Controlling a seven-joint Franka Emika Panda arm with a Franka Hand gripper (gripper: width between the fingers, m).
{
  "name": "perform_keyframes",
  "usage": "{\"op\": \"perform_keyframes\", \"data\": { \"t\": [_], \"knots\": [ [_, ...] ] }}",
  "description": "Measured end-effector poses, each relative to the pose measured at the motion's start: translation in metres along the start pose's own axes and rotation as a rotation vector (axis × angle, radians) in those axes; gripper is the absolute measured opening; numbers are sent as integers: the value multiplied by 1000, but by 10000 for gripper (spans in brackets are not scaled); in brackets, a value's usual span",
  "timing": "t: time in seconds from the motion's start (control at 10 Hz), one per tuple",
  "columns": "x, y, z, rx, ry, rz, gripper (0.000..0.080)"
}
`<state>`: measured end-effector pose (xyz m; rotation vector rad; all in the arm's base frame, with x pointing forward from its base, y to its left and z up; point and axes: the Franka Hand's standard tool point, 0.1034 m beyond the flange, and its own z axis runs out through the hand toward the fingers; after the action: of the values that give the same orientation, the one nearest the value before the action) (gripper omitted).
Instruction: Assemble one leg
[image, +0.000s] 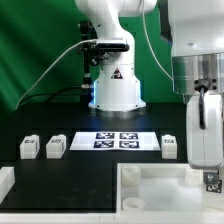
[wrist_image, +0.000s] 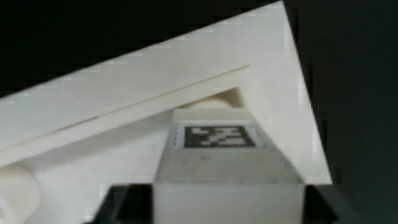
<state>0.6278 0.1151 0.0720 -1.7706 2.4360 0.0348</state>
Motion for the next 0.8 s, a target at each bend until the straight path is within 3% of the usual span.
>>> {"op": "perform_keyframes", "data": {
  "t": [0.2,0.3,0.4,0.8],
  "knots": [
    [0,0,1,2,1,-85,605],
    [-5,-1,3,26,-3,-215,605],
    [-9,1,2,26,-7,-353,640],
    [-7,0,2,26,2,-796,649]
  ]
}}
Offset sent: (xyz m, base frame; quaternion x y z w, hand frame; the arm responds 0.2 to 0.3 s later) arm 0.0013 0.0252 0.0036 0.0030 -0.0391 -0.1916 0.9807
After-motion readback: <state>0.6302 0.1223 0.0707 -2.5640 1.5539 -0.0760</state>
